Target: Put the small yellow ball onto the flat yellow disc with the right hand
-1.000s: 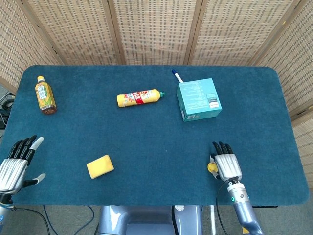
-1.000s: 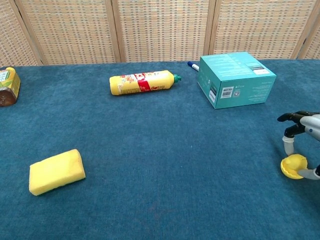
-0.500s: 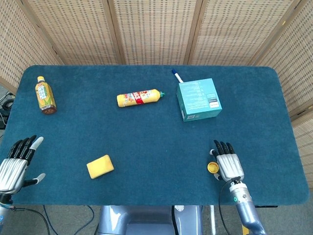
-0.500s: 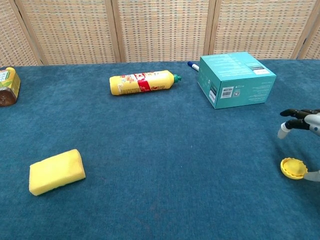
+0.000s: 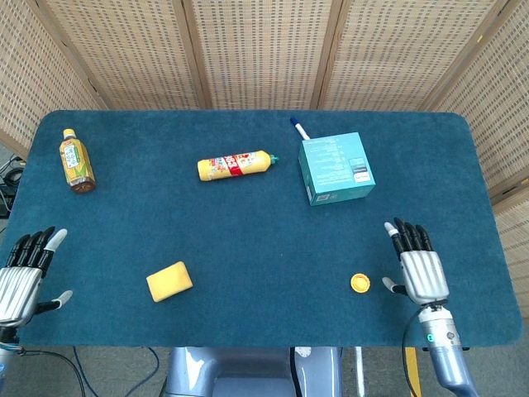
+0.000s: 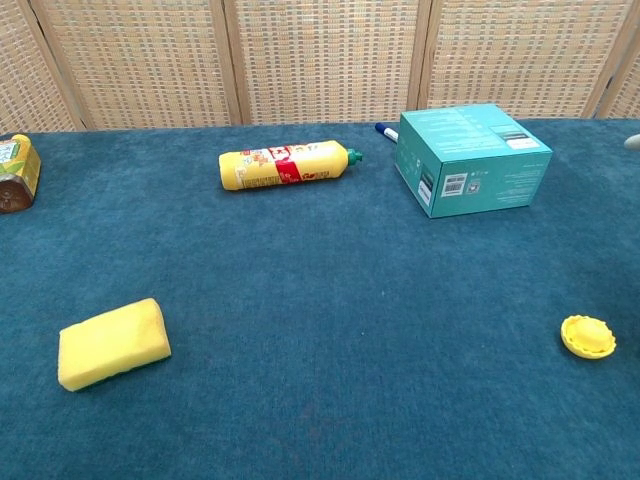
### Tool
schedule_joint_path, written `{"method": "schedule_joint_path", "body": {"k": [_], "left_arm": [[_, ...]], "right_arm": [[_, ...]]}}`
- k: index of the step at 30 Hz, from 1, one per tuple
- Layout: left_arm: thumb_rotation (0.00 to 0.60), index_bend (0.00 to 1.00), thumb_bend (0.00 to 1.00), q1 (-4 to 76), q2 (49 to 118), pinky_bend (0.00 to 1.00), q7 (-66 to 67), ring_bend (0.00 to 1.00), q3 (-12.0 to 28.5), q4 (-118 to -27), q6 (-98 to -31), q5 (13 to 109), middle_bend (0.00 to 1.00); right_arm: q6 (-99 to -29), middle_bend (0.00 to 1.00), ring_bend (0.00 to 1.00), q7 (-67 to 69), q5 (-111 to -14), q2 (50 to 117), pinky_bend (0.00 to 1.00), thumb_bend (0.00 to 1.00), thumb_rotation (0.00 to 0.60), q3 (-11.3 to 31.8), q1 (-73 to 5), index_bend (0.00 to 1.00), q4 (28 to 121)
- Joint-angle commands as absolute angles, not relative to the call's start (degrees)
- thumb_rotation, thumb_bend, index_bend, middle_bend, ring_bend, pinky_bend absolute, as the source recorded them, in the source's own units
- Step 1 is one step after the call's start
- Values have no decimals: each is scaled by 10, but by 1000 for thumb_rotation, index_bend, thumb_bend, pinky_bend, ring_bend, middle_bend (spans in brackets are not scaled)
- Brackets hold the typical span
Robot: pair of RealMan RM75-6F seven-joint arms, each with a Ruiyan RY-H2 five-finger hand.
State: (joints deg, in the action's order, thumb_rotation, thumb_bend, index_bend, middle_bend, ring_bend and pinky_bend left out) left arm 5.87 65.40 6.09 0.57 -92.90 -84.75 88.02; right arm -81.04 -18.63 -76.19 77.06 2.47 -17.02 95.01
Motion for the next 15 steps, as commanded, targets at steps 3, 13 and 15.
{"method": "schedule_joint_path", "body": {"k": [3,13,15], "left_arm": [[600,0,171,49,662,6,64,0,13,-920,-860,865,0],[600,0,170,44,666,0,51,0,17,-904,-864,857,0],[600,0,170,45,668,0,55,0,15,-904,-863,860,0]], "right_arm": [[-874,0,0,-124,-814,753,0,0,600,9,-124,0,916],[-889,0,0,-66,-830,735,0,0,600,10,-97,0,903],[-891,0,0,-59,-832,731,0,0,600,15,-95,0,901]]}}
